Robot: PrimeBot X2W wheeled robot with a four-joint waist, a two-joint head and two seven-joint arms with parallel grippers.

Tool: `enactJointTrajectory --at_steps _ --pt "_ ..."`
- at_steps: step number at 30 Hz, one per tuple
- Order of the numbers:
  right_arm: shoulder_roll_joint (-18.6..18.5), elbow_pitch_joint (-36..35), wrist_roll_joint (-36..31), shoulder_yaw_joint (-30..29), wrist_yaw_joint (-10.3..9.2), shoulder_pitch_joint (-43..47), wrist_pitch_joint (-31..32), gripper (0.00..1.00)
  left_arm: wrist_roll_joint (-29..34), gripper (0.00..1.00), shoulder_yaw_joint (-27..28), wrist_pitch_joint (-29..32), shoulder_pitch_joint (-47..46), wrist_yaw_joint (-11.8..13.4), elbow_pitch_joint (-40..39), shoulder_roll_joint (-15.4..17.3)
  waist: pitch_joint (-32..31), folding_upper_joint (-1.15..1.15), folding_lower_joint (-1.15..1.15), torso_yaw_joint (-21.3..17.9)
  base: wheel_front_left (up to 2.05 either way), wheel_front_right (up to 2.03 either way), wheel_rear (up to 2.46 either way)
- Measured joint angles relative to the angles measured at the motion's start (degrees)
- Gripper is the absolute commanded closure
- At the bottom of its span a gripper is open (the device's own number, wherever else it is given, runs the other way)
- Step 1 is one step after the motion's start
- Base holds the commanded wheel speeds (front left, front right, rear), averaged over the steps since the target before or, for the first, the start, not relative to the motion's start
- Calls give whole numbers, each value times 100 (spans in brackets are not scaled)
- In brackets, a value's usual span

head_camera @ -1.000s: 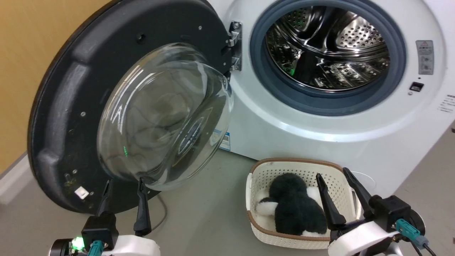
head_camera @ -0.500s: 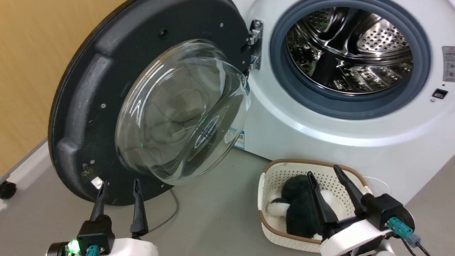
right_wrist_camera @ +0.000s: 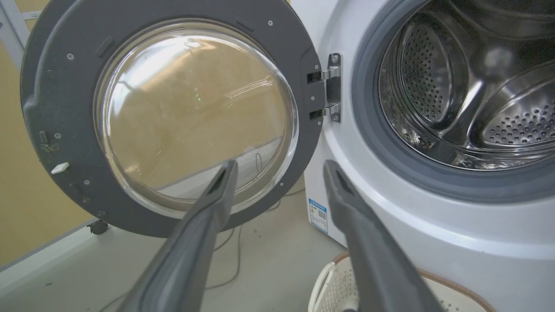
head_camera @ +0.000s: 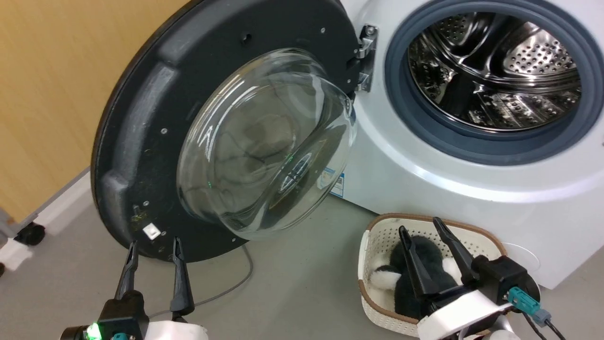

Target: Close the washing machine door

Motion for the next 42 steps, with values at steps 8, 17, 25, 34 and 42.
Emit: enactJointTrajectory --at_steps 8,17,25,34,42 --pt "5 62 94 59 0 -73 -82 0 -23 0 12 -89 54 32 -51 -1 6 0 0 192 0 0 0" --pt "10 109 154 141 0 -105 -180 0 -22 0 37 -183 77 100 -98 -1 26 0 0 375 0 0 0" --pt "9 109 169 149 0 -105 -180 0 -62 58 37 -183 86 130 -111 -2 45 0 0 383 0 0 0" --pt "10 91 135 64 0 -104 -181 0 -616 100 693 -185 -309 -208 -460 185 144 0 0 374 0 0 0" --pt "11 -49 55 -112 0 -57 -181 0 -2186 100 1758 44 -1656 -865 343 699 207 0 0 330 0 0 0"
